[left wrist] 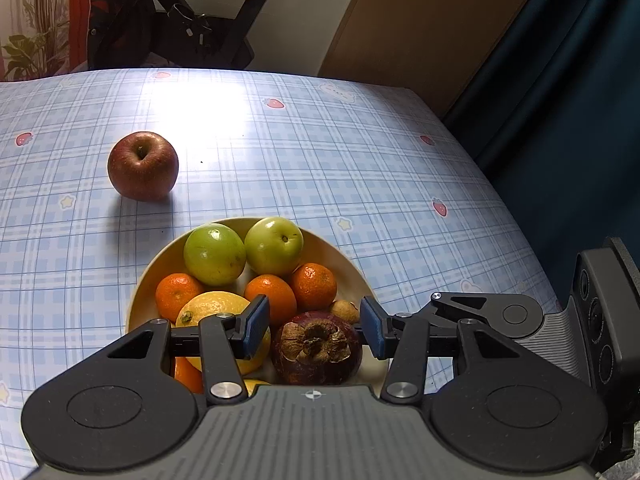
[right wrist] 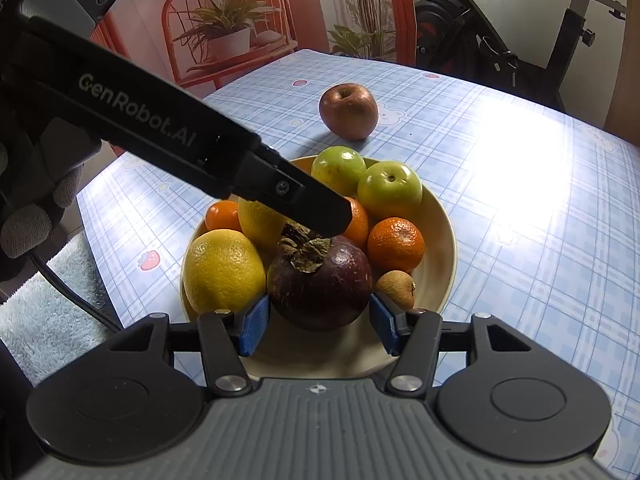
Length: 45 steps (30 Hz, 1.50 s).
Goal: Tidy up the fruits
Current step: 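Lower the mangosteen into the plate and open the left tool, then move the left tool to the red apple while the right tool approaches it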
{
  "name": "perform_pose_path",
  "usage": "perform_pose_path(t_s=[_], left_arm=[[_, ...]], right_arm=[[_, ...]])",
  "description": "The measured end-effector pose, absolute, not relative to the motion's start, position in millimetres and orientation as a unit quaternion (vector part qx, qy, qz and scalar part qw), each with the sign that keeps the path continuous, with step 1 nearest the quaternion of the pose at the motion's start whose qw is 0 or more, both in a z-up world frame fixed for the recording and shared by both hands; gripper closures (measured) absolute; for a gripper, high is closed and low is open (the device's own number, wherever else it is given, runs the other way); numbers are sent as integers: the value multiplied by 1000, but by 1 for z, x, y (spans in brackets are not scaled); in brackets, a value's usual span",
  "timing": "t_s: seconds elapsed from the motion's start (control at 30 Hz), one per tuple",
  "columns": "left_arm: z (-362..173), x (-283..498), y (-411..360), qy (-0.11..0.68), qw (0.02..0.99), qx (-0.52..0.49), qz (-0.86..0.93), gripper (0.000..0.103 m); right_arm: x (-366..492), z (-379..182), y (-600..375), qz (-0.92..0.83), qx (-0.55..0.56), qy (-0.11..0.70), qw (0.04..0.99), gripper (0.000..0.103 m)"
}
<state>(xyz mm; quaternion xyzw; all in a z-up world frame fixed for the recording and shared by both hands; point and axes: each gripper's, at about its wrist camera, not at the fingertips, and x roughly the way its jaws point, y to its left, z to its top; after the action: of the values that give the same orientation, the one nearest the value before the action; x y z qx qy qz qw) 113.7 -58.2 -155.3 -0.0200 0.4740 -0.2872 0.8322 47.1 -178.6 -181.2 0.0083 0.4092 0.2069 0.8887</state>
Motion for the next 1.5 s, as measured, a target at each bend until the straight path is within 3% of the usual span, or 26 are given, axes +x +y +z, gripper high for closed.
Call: perform_pose_path(t_s=[1.03,1.5], left_arm=[[-89,173,39,369,907,-61,-194,51],[-118,199,49,366,913,-52,-173,42]], right_arm=[[93,-122,-202,170,39,309,935,45],[138,-140,-182,191,7,319,928,45]])
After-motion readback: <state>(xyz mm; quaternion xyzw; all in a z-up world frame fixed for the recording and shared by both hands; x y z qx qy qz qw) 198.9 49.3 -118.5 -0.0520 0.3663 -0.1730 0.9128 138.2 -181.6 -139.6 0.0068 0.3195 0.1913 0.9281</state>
